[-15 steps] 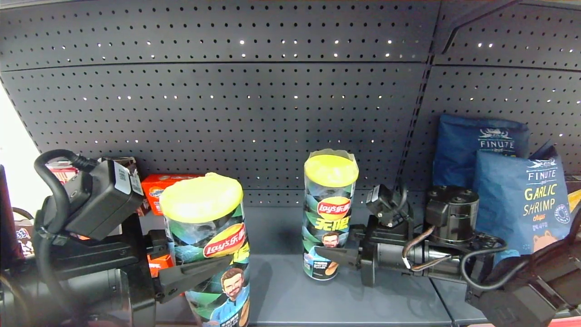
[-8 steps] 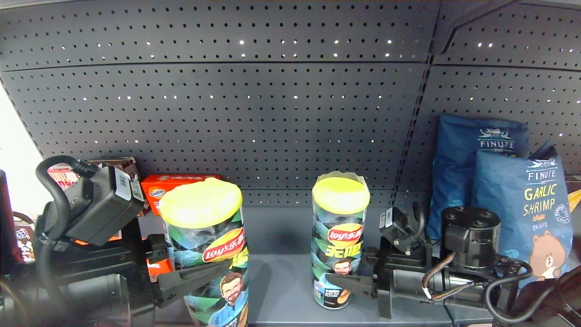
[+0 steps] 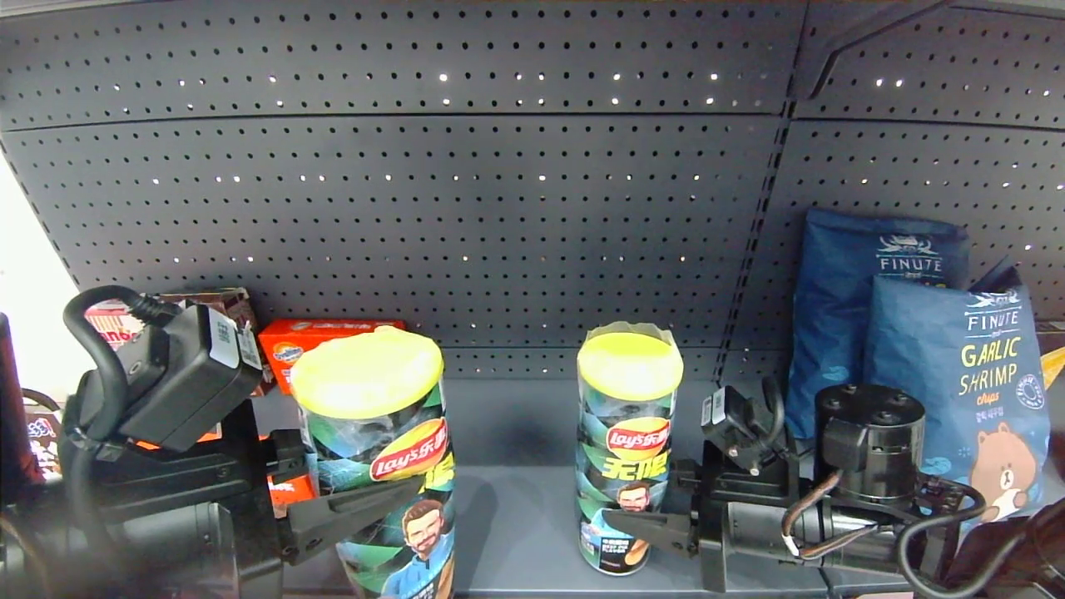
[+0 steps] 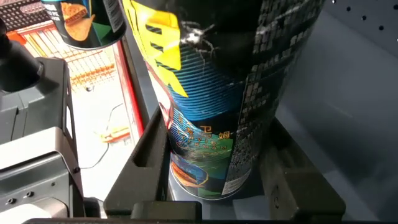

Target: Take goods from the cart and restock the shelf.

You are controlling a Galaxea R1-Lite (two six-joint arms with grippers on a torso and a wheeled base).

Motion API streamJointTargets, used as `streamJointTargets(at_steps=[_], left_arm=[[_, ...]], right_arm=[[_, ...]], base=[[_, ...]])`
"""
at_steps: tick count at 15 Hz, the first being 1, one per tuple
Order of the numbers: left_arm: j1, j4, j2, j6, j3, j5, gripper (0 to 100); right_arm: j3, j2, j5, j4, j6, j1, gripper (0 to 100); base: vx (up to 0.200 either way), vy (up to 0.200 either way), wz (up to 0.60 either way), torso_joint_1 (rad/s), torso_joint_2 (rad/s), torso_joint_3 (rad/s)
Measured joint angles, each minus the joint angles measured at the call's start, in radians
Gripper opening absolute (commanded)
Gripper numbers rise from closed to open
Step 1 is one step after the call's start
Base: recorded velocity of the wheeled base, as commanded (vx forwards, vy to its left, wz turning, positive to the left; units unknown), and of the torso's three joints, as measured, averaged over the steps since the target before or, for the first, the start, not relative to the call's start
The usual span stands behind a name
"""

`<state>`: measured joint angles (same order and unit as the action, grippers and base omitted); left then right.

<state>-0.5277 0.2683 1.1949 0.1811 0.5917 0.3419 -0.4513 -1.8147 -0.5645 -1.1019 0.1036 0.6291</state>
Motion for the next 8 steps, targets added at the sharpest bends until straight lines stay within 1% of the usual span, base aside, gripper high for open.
streamJointTargets(at_steps=[8], left_arm=[[0.0,0.0,-0.003,0.0,0.0,0.0,0]], right_arm=[[-0.007,-0.028,-0.001,-0.002,0.001,-0.007,0]], base=[[0.0,0.0,0.0,0.0,0.0,0.0]])
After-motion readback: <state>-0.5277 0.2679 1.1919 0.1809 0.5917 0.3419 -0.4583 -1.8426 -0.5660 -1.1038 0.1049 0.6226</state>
